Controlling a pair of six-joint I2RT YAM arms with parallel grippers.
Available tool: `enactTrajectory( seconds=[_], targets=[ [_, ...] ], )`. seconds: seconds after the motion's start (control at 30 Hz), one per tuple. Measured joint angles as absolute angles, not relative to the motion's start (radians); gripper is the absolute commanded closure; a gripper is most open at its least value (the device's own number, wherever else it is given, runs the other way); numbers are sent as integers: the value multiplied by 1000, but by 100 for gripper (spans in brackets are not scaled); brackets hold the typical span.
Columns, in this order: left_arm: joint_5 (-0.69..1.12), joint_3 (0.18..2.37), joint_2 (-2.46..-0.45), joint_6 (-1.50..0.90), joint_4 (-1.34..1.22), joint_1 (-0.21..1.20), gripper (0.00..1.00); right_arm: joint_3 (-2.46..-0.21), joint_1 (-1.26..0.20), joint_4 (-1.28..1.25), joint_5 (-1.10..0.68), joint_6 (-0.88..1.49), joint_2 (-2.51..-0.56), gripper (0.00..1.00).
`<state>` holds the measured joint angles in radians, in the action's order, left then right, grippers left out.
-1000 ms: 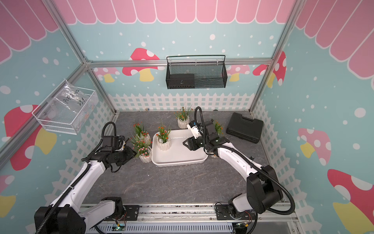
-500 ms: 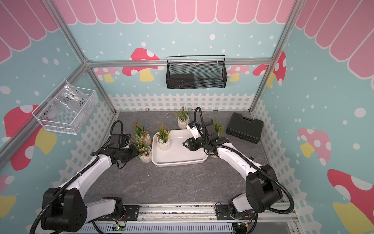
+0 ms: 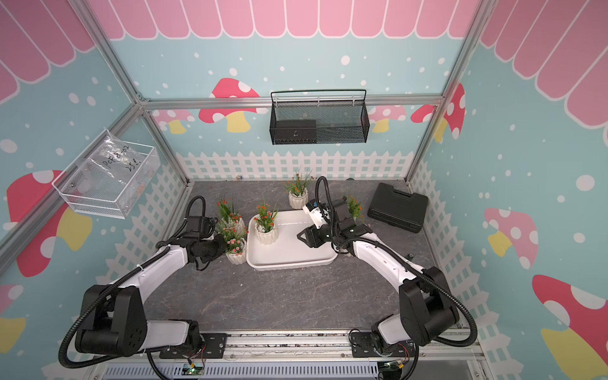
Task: Put the potted gypsophila into the storage box
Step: Pick up the baby's breath potted plant from the center of the board.
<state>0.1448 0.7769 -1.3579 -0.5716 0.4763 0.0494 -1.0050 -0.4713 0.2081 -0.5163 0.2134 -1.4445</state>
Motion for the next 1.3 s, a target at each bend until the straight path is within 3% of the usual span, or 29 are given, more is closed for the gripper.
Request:
enactTrajectory(
  seconds=[0.83, 1.3],
  targets=[
    [89, 797, -1292, -536, 610, 86, 96, -960, -463, 185, -524, 210, -1417, 46],
    [26, 1024, -1121, -432, 836, 101, 100, -949, -459, 178, -525, 215, -1369, 46]
  ],
)
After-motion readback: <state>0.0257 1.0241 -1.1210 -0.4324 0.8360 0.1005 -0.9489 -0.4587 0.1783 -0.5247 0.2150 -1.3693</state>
